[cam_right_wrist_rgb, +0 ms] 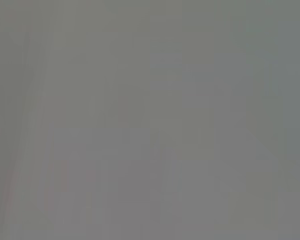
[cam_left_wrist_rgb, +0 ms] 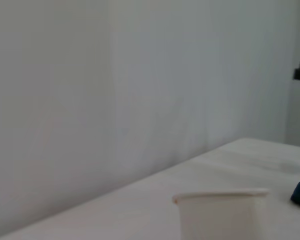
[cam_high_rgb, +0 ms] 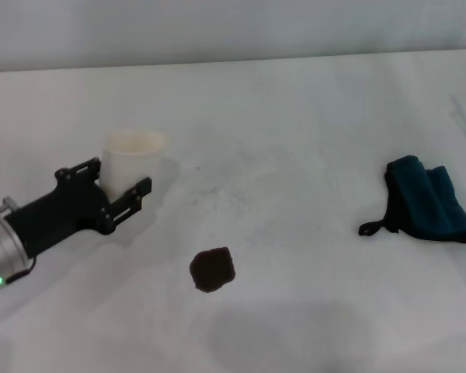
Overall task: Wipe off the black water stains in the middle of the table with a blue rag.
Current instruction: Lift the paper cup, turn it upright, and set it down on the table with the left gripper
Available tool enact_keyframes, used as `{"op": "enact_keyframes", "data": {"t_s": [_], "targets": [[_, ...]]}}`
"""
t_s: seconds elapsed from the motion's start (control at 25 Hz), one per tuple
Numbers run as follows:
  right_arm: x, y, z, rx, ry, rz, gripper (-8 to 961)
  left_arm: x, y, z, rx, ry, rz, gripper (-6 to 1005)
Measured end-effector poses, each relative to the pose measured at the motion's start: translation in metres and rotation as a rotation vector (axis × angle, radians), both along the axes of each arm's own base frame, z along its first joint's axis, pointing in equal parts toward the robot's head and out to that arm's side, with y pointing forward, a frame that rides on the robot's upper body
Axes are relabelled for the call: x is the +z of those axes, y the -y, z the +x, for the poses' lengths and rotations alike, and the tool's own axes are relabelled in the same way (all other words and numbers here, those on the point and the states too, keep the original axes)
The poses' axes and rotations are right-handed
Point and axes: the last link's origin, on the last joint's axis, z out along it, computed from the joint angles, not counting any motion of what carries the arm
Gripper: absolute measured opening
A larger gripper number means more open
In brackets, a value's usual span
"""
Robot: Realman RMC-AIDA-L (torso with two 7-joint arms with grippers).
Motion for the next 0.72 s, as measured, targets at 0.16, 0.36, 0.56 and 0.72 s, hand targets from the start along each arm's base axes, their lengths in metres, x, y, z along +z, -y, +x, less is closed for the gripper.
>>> {"op": "enact_keyframes", "data": {"t_s": [0.16,0.36,0.56,0.72], "targets": [[0.002,-0.001,0.002,-0.011,0.013,-0.006,791,-0.005,0.011,-0.012,0.061,-0.002,0.001,568],[0.005,-0.001,0.004,-0.02,0.026,-0.002,792,-0.009,0.017,-0.024,0.095,-0.05,0.002,544],[0.006,0.001,0.006,-0.025,0.035,0.0,793,-0.016,0.018,-0.025,0.078,-0.101,0.003,543],[0.009,0.003,0.007,-0.028,0.044,0.005,794,-0.022,0.017,-0.025,0.053,-0.149,0.008,543]]}}
